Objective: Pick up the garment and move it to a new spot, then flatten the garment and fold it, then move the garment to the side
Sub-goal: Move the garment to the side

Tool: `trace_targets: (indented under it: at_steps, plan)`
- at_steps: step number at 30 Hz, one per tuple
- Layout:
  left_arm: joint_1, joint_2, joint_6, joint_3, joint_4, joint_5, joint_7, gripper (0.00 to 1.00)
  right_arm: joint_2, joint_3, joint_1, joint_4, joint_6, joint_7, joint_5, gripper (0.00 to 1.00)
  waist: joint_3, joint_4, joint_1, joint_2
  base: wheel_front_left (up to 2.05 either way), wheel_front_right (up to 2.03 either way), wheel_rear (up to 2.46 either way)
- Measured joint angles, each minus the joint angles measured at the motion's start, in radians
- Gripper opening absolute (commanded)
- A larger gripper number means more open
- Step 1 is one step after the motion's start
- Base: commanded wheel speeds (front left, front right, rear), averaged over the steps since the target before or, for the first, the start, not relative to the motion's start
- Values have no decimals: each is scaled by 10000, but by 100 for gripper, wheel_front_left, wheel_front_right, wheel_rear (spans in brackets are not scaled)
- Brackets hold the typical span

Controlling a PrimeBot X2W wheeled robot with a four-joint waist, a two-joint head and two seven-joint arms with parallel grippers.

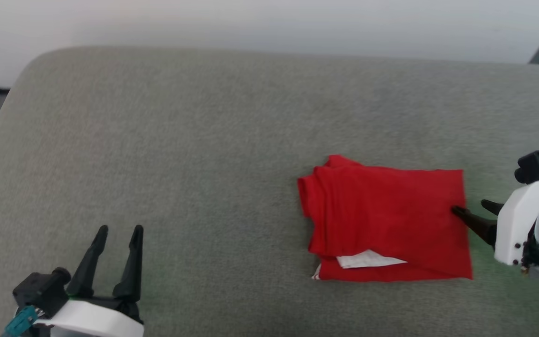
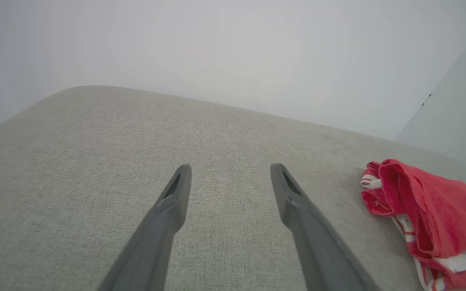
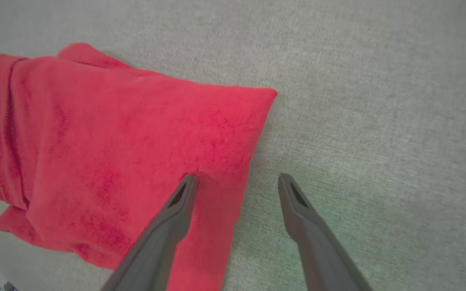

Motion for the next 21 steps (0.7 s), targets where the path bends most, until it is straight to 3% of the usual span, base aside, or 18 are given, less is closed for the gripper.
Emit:
trace_targets:
  at_steps: [13,14,15,21]
  plan:
    - [-622,-270,0,-376,276,-267,0,100,209,593,-1449,1772,-4,3129,493,100,881,739,0,0,0,0,0]
    - [-679,-297,0,-397,297,-280,0,100,190,696,-1503,1741,-8,3158,458,57,898,748,0,0,0,0,0]
    - [-742,-314,0,-410,311,-286,0,100,188,754,-1535,1707,-10,3137,420,3,912,748,0,1,0,0,0]
    - [-938,-194,0,-422,349,-399,0,100,173,1068,-1647,1185,0,2637,487,0,903,555,0,0,0,0,0]
